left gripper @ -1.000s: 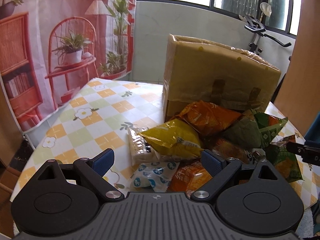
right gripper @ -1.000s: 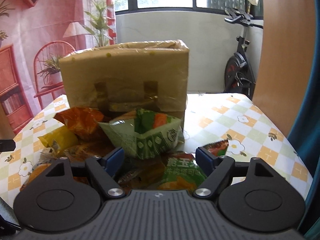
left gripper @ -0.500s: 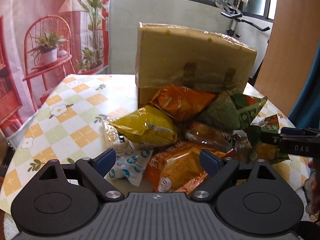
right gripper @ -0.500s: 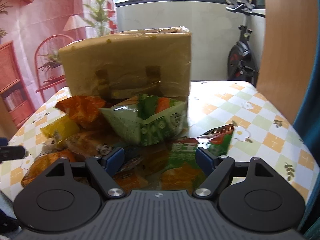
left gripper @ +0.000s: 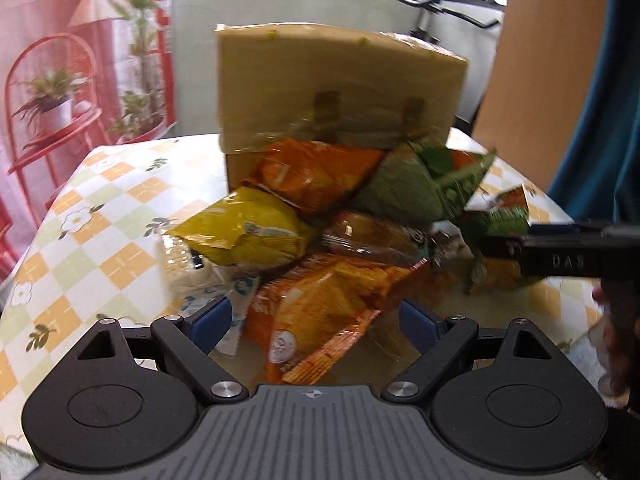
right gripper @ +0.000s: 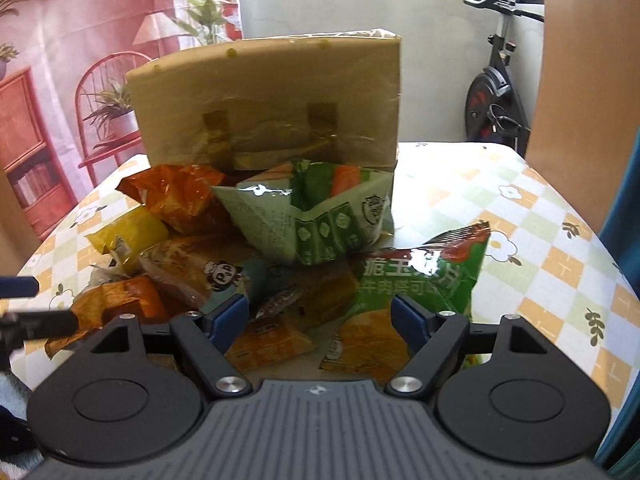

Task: Organize snacks
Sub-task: 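Move both tools down toward the snack pile in front of the box, then grasp the orange chip bag with the left tool while the right tool grasps the green chip bag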

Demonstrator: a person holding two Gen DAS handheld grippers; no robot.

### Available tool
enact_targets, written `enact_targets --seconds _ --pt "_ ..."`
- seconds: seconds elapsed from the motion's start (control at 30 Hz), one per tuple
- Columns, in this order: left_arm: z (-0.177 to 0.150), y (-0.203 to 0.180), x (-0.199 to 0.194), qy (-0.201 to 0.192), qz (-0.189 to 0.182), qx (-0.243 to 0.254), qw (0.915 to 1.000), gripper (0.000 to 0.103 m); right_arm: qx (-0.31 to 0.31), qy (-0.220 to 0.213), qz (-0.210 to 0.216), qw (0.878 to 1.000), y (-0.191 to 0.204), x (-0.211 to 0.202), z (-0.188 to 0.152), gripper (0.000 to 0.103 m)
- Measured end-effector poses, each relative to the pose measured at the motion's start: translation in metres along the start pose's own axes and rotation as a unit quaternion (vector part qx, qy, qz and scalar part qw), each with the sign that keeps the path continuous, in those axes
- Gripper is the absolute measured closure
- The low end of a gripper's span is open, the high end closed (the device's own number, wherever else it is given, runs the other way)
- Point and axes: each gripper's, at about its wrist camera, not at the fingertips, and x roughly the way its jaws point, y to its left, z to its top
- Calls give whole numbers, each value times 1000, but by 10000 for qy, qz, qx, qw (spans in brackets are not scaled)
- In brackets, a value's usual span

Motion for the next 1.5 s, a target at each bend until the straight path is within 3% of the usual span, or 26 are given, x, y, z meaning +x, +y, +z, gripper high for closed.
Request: enact_targets --seconds 0.3,0.37,0.53,0.77,0.83,0.93,1.13,1.3,1.5 --pt "-1 -17 30 310 142 650 9973 13 83 3 -25 10000 -7 0 -2 22" --pt "1 -16 35 307 268 639 9971 15 133 4 -35 9999 -10 0 -2 22" --pt "4 -14 43 391 151 687 9968 15 169 4 -84 9998 -15 0 -2 22" --pt "11 -23 48 461 67 1205 9916 17 330 -18 -320 9989 -34 2 -1 22" --pt "12 -26 57 681 147 1404 9876 17 367 -45 -438 9984 -42 2 1 22" --pt "15 -19 65 781 90 1087 9910 18 475 -94 -568 9972 -53 3 5 22" --pt "8 -21 69 688 96 1048 9921 19 623 -12 -635 9960 -68 22 10 21" --pt "-5 -28 69 597 212 1023 9927 21 1030 102 -331 9941 -70 39 7 16" --pt "-9 -23 63 364 155 737 9965 30 672 90 -464 9966 -52 46 -3 12"
